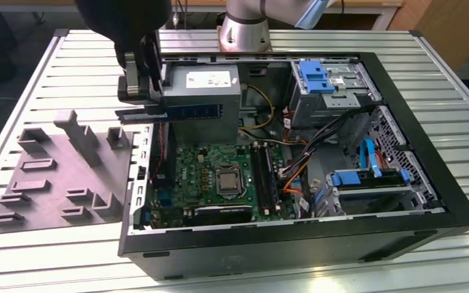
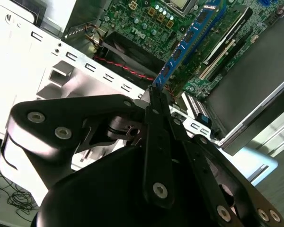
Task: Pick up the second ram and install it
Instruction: 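Pick up the second ram and move it above second insertion slot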
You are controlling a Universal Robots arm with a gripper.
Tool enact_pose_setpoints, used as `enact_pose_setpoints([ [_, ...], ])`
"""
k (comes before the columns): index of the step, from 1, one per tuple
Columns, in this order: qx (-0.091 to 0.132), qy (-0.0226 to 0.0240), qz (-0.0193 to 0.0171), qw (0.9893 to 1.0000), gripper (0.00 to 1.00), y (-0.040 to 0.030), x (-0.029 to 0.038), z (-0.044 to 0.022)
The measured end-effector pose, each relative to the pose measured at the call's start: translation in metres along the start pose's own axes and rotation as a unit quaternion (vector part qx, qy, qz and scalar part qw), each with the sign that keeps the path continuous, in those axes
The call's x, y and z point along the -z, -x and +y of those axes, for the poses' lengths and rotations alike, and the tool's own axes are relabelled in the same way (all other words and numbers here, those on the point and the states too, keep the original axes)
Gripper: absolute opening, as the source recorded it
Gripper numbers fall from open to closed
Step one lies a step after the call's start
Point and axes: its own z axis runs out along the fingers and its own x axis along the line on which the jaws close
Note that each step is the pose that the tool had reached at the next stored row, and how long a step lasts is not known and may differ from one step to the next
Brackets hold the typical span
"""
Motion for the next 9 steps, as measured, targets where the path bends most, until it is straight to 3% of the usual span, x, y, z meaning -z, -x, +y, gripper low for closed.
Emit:
enact_pose_setpoints([
  [9, 0.0, 0.0, 0.0, 1.0, 0.11, -0.0001, 0.0, -0.0053],
])
